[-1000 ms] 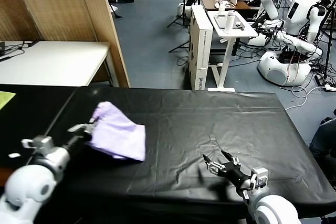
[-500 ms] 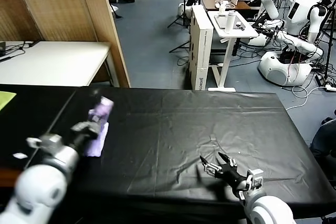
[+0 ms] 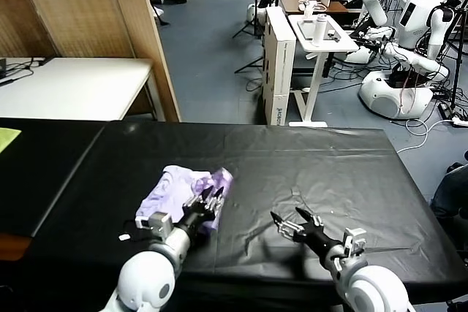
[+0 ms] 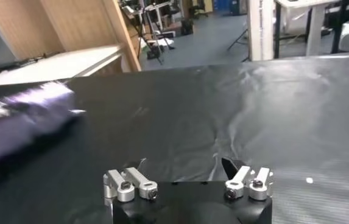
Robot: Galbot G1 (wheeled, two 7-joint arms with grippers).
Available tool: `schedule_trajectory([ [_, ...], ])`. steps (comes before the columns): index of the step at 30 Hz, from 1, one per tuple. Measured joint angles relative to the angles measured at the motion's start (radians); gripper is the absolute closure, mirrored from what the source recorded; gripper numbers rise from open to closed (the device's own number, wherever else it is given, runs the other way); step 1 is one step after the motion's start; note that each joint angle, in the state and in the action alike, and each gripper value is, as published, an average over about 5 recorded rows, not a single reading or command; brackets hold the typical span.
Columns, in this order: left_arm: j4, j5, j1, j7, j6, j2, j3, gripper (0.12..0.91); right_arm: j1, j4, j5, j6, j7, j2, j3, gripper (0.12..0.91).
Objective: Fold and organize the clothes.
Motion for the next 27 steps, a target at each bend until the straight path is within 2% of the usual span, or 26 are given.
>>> schedule_trajectory([
  [4,-0.031,0.019,0.001,0.023,-0.028,0.022,-0.020,0.272,0.040,-0.012,0.067,-0.018,0.028,0.014,-0.034,0.118],
  [7,-0.047,0.016,0.001,0.023,-0.038,0.044,-0.049,0.155,0.078,-0.027,0.084,-0.024,0.039,0.027,-0.070,0.118],
  [8,-0.050,0.015,0.002,0.022,-0.040,0.050,-0.060,0.139,0.091,-0.034,0.086,-0.025,0.041,0.032,-0.084,0.118],
  [21,-0.061,0.073,0.058,0.021,-0.061,0.052,-0.131,0.123,0.236,-0.179,0.082,-0.024,0.062,0.148,-0.261,0.140],
  [24,-0.064,0.073,0.060,0.021,-0.064,0.052,-0.145,0.123,0.253,-0.215,0.076,-0.023,0.063,0.170,-0.288,0.217],
  [27,-0.066,0.073,0.062,0.021,-0.067,0.054,-0.157,0.123,0.260,-0.236,0.073,-0.021,0.062,0.179,-0.303,0.344],
])
